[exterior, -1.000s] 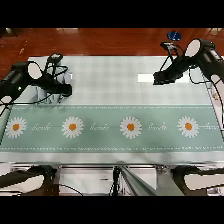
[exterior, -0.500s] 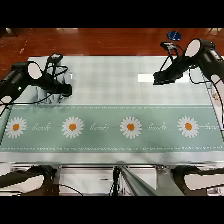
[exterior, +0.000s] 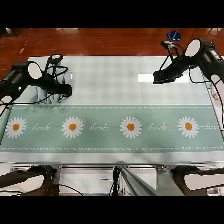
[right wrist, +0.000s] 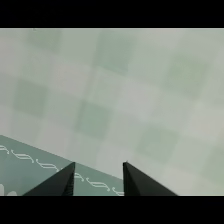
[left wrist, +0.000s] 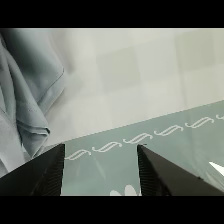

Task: Fold the shirts.

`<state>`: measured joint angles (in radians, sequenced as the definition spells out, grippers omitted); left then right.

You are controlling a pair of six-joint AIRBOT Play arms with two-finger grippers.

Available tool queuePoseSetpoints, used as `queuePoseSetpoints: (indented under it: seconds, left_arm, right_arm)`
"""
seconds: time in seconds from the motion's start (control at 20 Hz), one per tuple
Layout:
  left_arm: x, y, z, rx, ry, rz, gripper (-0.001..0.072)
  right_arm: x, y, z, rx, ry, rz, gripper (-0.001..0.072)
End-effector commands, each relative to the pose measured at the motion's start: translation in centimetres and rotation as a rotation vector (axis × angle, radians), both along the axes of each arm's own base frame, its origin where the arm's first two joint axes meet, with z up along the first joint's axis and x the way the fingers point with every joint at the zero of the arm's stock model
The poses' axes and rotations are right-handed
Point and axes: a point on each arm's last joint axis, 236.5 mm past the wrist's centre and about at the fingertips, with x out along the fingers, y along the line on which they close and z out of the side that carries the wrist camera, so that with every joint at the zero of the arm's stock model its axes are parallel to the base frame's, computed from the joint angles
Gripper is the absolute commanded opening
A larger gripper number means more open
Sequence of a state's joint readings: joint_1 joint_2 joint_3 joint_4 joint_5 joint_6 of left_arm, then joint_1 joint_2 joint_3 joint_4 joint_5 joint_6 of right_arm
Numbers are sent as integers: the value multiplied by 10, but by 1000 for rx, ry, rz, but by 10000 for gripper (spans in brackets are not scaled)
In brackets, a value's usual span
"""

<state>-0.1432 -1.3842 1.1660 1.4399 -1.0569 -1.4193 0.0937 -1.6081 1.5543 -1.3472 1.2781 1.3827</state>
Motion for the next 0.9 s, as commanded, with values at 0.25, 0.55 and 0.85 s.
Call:
queuePoseSetpoints:
  seconds: [0.25,0.55,0.85]
  left_arm:
    - [0,0,0,-2,1,-1,556]
    - [93,52,101,38,-385,119,720]
    - [87,112,27,48,-180,277,720]
  right_arm:
    - [-10,1,-2,1,41,9,383]
    - [-14,-7,-5,-38,57,27,383]
    - [-15,-7,-5,-39,60,31,383]
